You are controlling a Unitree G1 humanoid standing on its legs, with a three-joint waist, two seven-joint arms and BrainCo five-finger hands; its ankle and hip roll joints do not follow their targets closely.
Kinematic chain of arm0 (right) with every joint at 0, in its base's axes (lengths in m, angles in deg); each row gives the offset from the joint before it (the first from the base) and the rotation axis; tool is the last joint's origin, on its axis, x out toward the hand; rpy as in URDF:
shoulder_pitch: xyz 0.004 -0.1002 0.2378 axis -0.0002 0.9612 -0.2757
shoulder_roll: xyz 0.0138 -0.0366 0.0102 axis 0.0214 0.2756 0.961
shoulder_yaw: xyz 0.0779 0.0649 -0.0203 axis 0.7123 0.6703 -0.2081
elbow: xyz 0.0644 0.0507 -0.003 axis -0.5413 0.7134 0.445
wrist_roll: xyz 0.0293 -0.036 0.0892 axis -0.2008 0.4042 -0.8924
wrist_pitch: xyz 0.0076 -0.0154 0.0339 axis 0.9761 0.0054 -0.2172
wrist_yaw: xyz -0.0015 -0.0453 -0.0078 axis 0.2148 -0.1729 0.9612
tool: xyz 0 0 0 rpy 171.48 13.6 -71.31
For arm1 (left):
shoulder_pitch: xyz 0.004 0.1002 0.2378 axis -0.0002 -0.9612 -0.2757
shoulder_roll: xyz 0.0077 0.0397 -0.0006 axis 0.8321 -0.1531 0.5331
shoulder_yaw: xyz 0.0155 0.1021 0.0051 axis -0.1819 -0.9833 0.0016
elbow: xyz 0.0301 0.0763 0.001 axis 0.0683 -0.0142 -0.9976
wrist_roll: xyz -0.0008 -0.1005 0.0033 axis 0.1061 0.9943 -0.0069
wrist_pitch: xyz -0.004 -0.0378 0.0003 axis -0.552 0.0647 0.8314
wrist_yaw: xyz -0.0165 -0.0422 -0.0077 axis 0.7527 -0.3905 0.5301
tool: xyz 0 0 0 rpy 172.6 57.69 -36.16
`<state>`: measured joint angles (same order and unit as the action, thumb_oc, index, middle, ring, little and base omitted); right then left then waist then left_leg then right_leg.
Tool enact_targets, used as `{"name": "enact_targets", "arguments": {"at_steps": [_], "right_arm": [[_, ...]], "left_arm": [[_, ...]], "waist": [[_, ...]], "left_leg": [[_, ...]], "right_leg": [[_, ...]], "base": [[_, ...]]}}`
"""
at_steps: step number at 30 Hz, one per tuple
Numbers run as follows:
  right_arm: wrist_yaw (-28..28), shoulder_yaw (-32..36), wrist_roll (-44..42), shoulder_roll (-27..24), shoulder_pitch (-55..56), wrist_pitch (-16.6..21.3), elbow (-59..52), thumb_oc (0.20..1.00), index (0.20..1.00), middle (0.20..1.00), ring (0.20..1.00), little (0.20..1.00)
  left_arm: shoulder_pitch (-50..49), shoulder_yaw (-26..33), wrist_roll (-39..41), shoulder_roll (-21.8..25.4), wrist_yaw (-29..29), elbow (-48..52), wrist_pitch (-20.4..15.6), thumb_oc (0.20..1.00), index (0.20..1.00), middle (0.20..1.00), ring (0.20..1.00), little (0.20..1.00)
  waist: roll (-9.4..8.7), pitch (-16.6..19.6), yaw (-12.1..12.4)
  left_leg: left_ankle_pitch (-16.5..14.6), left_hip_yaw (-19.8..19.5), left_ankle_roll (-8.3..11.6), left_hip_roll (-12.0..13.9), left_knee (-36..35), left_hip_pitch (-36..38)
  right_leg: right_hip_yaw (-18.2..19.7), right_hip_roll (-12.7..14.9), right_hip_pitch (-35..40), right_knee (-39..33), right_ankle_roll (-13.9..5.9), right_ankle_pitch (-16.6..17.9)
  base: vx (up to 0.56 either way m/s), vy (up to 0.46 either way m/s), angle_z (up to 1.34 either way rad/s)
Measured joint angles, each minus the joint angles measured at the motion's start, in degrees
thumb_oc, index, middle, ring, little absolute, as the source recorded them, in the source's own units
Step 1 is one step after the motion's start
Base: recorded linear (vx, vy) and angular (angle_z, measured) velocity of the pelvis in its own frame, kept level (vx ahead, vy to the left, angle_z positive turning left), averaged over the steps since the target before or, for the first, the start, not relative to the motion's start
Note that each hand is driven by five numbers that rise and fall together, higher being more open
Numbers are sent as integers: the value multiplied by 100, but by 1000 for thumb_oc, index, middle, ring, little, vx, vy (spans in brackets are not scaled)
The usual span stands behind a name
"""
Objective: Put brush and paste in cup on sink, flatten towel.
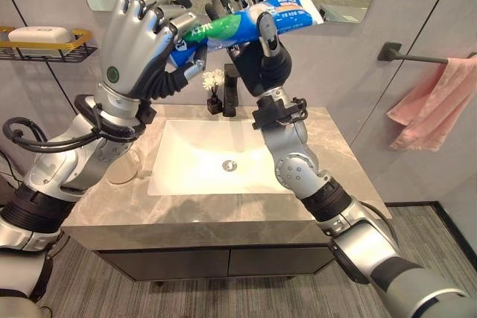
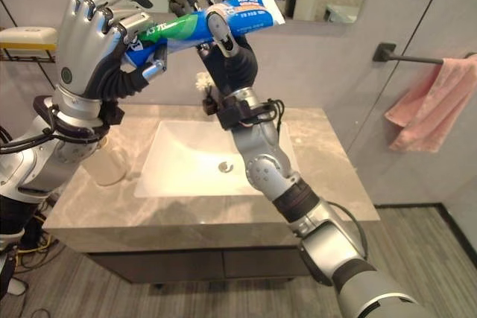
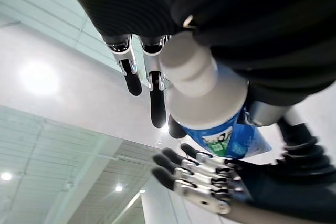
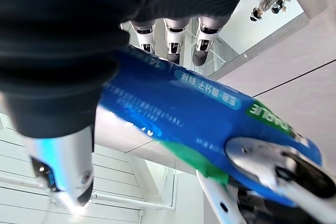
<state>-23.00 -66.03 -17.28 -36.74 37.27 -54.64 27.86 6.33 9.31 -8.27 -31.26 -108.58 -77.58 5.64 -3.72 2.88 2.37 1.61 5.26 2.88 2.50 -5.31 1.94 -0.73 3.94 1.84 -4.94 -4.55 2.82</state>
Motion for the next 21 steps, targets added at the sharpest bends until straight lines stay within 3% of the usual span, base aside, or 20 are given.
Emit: {"name": "enact_targets", "arguments": {"at_steps": [7,8,9,10,11,20,21], "right_arm": [[97,-7,0,-127,1,0,0,1000,1000,1000,1000,1000],[112,-7,0,-128,1,0,0,652,652,652,652,652],[116,-7,0,-126,2,0,0,514,514,514,514,514],[116,-7,0,-125,2,0,0,231,231,231,231,231],[117,-7,-2,-123,3,0,0,200,200,200,200,200],[118,-25,-3,-74,11,4,-8,200,200,200,200,200],[126,-23,-3,-34,25,9,-8,200,200,200,200,200]], "left_arm": [[-229,24,214,0,27,2,-32,200,200,200,200,200],[-238,26,218,0,32,2,-46,200,200,200,200,200],[-238,26,220,0,49,2,-59,200,200,200,200,200],[-238,27,221,0,63,2,-65,200,200,200,200,200],[-238,28,223,0,75,2,-65,200,200,200,200,200],[-330,59,374,-58,180,-6,-59,200,200,200,200,200],[-390,94,382,-145,181,-6,-55,376,376,376,376,376]], "waist": [[-76,-10,12],[-76,-10,11],[-76,-10,12],[-76,-10,12],[-76,-10,12],[-68,-14,13],[-60,-18,16]], "left_leg": [[0,2,0,0,0,-5],[0,3,0,-2,0,-5],[0,3,0,-2,0,-5],[0,3,0,-2,0,-5],[0,3,0,-1,0,-4],[2,3,1,-1,1,-1],[4,2,1,-3,2,2]], "right_leg": [[0,0,-8,0,0,0],[2,3,-8,0,0,0],[1,3,-8,0,0,0],[1,2,-8,0,0,0],[1,2,-8,0,0,0],[0,1,-4,0,0,0],[0,2,0,1,0,0]], "base": [[0,0,0],[0,0,0],[0,0,0],[0,0,0],[0,0,0],[0,0,0],[0,0,0]]}}
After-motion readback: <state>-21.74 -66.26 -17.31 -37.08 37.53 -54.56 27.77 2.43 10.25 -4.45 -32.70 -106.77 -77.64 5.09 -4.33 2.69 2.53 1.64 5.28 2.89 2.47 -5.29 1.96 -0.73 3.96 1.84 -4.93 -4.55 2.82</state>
